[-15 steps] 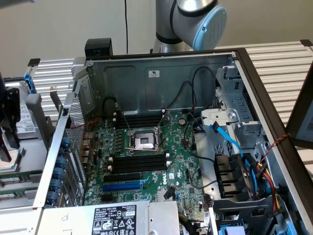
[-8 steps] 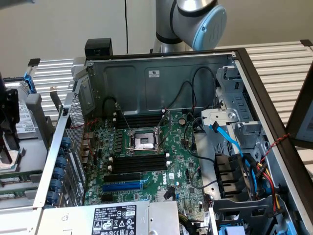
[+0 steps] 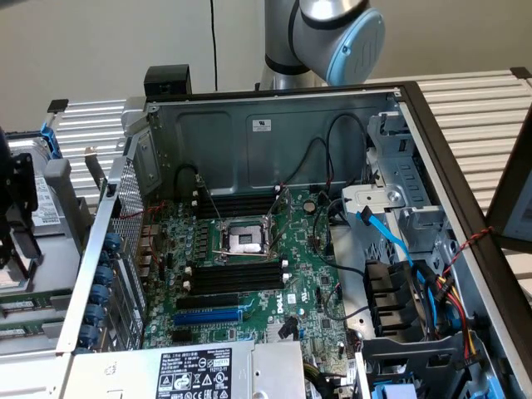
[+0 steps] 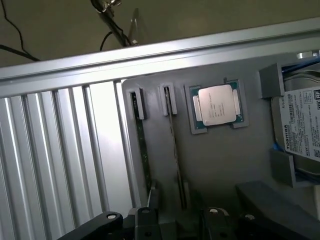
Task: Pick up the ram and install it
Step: 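Pick up the ram and move it above insertion slot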
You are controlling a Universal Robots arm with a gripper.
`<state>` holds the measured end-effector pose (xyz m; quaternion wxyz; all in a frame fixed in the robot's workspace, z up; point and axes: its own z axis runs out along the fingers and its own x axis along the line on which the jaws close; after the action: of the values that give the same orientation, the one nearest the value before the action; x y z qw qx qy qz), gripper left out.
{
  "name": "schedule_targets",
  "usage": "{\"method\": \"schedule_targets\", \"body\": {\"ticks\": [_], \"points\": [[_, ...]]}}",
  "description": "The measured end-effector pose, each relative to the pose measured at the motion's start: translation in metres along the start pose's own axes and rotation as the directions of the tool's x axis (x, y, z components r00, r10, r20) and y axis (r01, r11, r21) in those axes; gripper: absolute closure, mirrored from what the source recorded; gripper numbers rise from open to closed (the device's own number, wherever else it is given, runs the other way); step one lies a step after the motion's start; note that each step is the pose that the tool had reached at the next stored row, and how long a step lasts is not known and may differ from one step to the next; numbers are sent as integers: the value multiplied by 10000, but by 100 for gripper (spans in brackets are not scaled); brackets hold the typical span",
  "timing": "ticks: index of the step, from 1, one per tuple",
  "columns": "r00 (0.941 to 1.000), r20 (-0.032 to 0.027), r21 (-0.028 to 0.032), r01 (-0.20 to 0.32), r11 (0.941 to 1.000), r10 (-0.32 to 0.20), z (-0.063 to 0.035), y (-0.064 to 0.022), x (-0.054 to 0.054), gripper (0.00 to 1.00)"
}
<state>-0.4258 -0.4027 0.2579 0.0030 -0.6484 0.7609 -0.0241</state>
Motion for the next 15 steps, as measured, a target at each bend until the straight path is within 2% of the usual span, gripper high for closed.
{"method": "schedule_targets", "body": {"ticks": [3, 11, 15], "points": [[10000, 8, 51, 0, 10000, 0, 18, 38, 50, 62], [10000, 7, 50, 18, 10000, -18, 159, 57, 117, 62], [9996, 16, 49, 282, 9996, -282, 178, 55, 130, 62]]}}
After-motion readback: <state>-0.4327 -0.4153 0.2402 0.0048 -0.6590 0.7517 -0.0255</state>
